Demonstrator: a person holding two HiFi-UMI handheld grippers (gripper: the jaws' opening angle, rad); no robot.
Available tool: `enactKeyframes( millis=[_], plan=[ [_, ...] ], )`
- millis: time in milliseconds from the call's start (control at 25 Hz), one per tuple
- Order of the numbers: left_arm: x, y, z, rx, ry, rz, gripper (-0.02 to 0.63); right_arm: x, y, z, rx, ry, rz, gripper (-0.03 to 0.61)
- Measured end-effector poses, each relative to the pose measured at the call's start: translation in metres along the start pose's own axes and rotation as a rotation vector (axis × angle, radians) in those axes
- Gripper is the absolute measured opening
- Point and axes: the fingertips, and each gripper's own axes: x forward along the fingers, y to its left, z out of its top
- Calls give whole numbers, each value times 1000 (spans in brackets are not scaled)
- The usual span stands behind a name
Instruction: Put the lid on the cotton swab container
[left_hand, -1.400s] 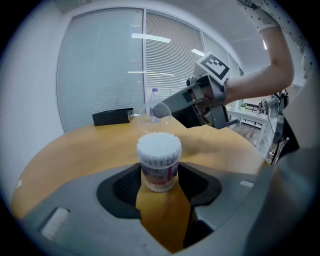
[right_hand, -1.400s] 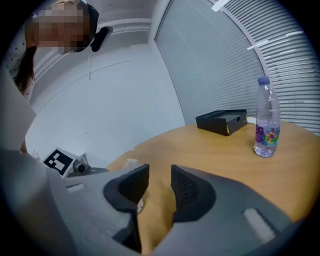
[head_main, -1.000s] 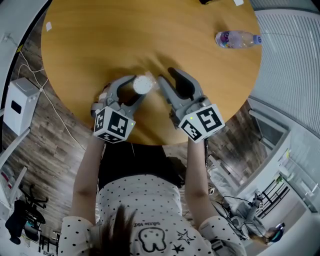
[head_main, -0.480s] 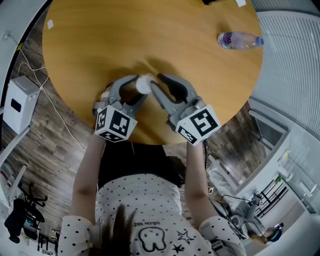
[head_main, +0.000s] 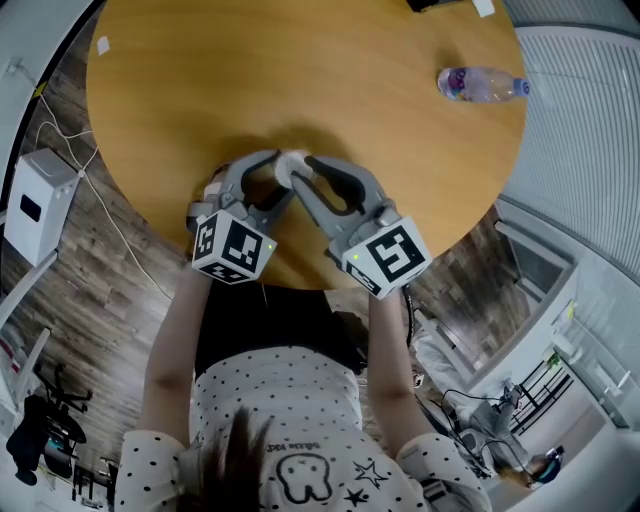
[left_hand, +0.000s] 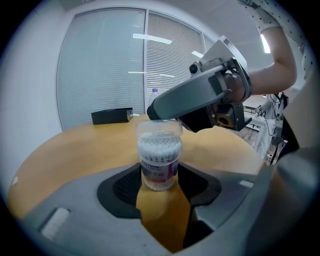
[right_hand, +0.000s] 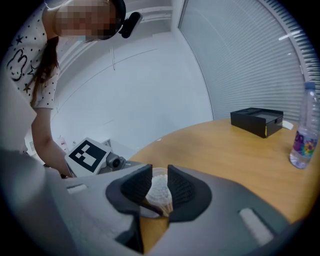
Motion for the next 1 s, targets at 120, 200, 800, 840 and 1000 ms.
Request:
enactKeyframes(
  millis=[120,200,800,840,1000],
  plan=[
    [0,0,-1,0,2,0,241,1,4,-3,-11,12,2,103],
    [0,0,-1,2,2,0,241,1,6,-3,-17,14,2,103],
    [0,0,-1,6,4,3,241,14,20,-17,-191,148,-35,103],
    [0,0,-1,6,4,3,241,14,20,-17,-197,149,-41,103],
    [0,1,-2,8,4,3,241,16,21,-17,-209,143,-49,103]
  ],
)
